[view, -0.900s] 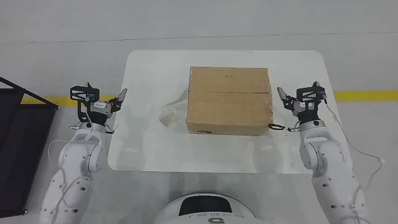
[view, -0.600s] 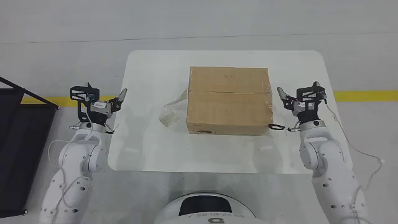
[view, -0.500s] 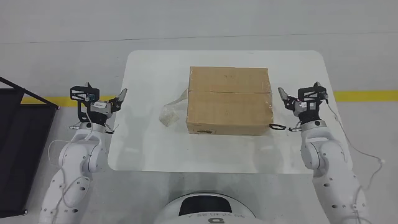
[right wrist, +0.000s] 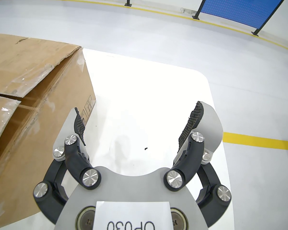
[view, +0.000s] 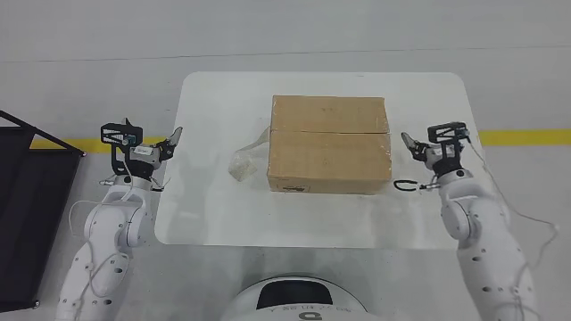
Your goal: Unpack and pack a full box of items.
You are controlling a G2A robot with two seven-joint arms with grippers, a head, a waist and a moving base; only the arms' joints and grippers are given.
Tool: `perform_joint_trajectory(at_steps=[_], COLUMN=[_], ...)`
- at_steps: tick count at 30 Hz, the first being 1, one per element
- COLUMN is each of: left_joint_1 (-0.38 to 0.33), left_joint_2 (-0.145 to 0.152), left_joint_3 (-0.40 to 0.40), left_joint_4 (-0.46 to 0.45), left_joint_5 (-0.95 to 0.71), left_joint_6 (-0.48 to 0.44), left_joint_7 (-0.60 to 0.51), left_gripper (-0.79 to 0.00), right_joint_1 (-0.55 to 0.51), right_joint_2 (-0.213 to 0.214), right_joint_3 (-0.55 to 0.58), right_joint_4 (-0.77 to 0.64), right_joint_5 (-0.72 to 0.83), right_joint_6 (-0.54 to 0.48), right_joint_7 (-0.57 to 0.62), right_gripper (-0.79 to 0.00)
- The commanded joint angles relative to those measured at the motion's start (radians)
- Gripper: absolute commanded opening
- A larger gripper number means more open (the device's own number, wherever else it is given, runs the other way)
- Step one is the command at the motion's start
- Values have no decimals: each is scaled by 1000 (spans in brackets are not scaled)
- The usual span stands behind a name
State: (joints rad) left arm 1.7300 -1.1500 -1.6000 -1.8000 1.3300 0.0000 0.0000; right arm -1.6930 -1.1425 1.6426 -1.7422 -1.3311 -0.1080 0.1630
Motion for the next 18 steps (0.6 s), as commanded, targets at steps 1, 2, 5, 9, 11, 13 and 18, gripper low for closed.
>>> perform_joint_trajectory(at_steps=[1,2,5,9,11,13,18], left_joint_1=[0,0,0,0,0,0,0], left_joint_2=[0,0,0,0,0,0,0], left_joint_3=[0,0,0,0,0,0,0], left_joint_4=[0,0,0,0,0,0,0], left_joint_5=[0,0,0,0,0,0,0], left_joint_6=[0,0,0,0,0,0,0], left_joint_7=[0,0,0,0,0,0,0], left_gripper=[0,0,0,0,0,0,0], right_joint_1=[12,18,40,55,58,67,86], right_joint_2=[-1,-1,0,10,18,29,56], right_joint_3=[-13,-19,-16,43,82,119,171], right_joint_4=[4,7,15,19,31,54,100], right_joint_5=[-6,-2,60,241,361,484,699], right_joint_6=[-2,-14,-85,-270,-403,-519,-725], right_joint_7=[14,26,66,158,223,302,494], right_gripper=[0,0,0,0,0,0,0])
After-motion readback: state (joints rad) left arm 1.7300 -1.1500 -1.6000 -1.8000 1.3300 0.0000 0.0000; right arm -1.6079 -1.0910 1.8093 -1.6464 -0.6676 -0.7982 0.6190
